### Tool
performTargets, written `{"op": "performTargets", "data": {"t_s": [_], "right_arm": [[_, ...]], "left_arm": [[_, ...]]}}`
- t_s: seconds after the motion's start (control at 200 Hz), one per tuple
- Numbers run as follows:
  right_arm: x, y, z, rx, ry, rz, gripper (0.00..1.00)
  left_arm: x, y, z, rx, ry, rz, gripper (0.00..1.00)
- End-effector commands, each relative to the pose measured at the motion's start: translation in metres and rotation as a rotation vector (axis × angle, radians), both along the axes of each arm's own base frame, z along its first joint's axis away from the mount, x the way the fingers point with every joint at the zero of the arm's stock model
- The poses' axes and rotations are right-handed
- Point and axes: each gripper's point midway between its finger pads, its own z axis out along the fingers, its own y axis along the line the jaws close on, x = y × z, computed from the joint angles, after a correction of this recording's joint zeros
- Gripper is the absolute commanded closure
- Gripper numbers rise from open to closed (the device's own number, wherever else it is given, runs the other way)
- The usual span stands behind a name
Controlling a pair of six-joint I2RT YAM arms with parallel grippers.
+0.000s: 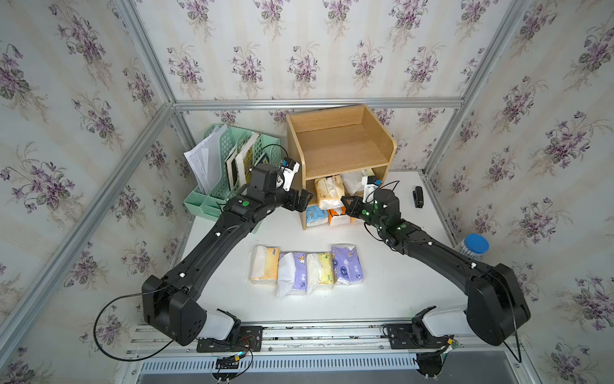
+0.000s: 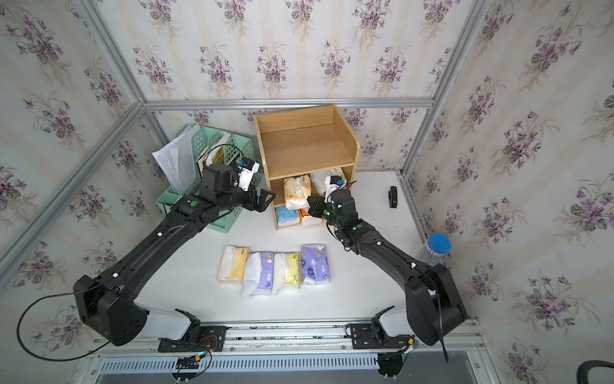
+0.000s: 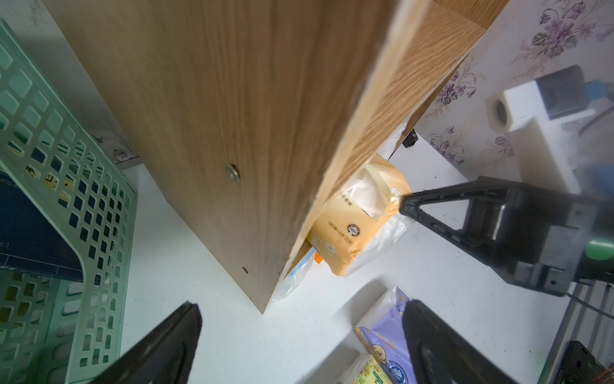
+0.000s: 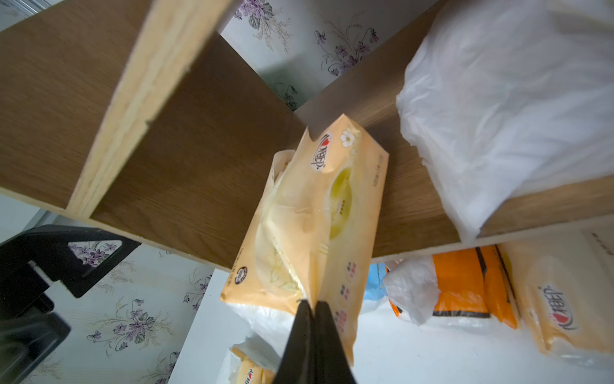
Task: Remove the tissue boxes from the shelf
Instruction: Pick up a box of tissues from the shelf, then place the box of tissues at the center of the board.
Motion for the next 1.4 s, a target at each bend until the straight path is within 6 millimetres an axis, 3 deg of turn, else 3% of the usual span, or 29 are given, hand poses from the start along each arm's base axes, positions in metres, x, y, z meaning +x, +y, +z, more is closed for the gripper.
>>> {"op": "performTargets", "data": {"t_s": [0.0, 0.49, 0.879, 1.399], "right_arm": [[-0.013, -0.005, -0.002, -0.022, -0.007, 0.016, 1.00], [-0.060, -0.041, -0.037, -0.171, 0.037, 0.011, 1.00], [-0.085, -0.089, -0.067, -0.332, 0.088, -0.114, 1.00], [-0.145, -0.133, -0.147, -0.333, 0.304, -0.220, 1.00]], "left_arm": [[0.002, 0.002, 0.006, 0.003, -0.023, 0.004, 0.01], [0.006, 0.008, 0.003, 0.005, -0.017, 0.019, 0.01], [0.006, 0.008, 0.003, 0.003, -0.018, 0.016, 0.01], [0.006, 0.005, 0.002, -0.006, -0.010, 0.008, 0.01]]}}
